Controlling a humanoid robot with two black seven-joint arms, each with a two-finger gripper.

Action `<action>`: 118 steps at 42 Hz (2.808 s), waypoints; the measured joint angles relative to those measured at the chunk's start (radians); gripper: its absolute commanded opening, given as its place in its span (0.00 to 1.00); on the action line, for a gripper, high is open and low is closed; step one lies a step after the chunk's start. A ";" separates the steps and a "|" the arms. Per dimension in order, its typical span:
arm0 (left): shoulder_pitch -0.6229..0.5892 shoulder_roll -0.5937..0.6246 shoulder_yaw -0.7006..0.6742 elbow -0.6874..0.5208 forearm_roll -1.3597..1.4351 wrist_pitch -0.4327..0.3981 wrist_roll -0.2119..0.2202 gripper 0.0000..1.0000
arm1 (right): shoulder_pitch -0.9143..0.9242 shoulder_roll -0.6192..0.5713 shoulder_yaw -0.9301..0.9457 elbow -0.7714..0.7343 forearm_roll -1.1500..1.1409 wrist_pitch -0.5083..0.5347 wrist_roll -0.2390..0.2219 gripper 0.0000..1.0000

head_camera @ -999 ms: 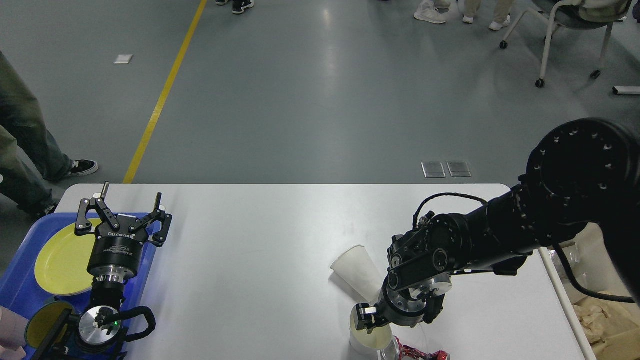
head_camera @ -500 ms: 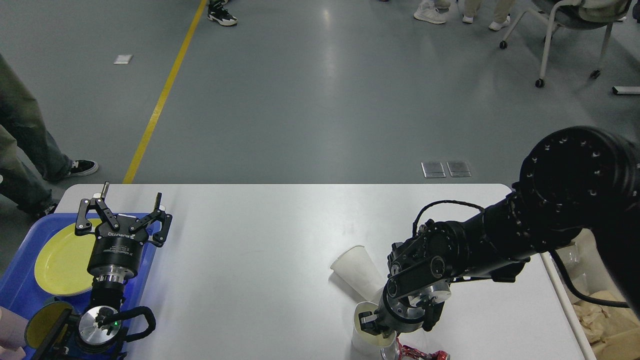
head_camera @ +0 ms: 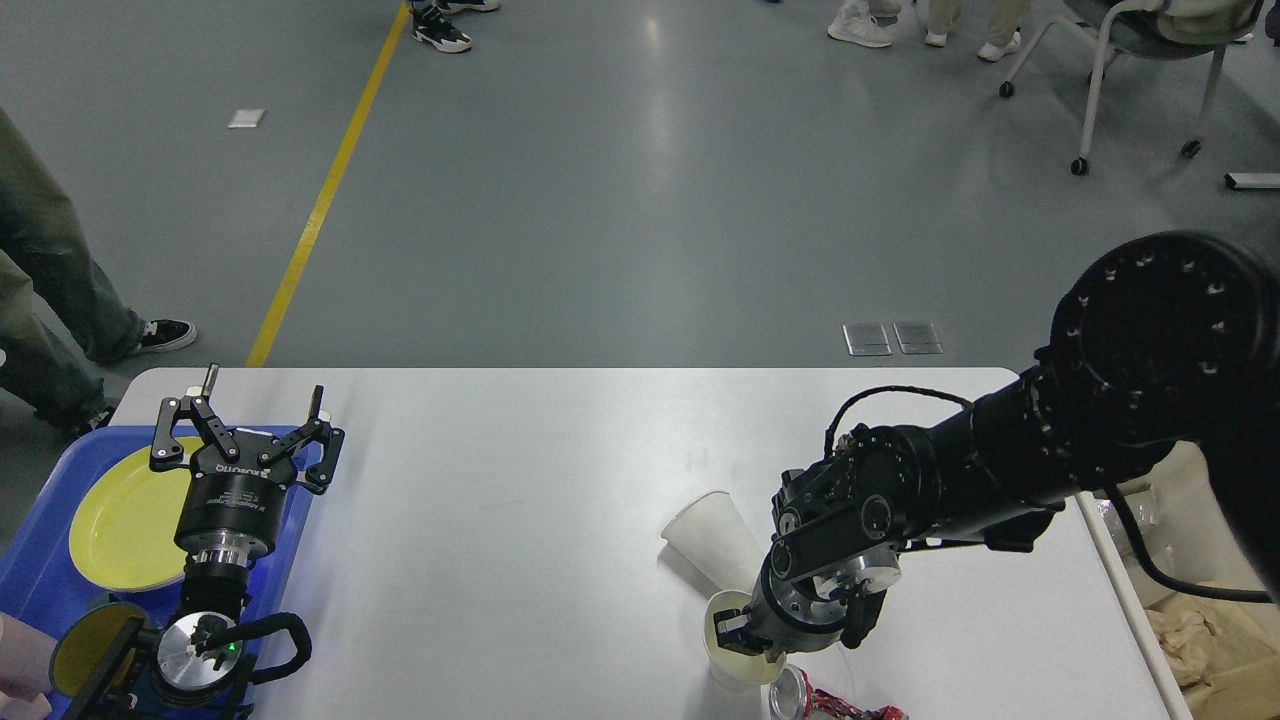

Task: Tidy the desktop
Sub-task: 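Lift the white cup and carry it over the bin, then lower the white cup into the bin and release it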

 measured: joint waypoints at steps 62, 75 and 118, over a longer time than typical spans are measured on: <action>0.000 0.000 0.000 0.000 0.000 0.000 0.000 0.96 | 0.641 -0.346 -0.589 0.129 0.168 0.400 0.231 0.00; 0.000 0.000 0.002 0.000 0.000 0.000 -0.002 0.96 | 0.237 -0.560 -0.694 -0.225 0.164 0.296 0.228 0.00; 0.000 0.000 0.001 0.000 0.000 0.000 -0.002 0.96 | -1.111 -0.442 -0.204 -1.330 0.180 -0.098 0.217 0.00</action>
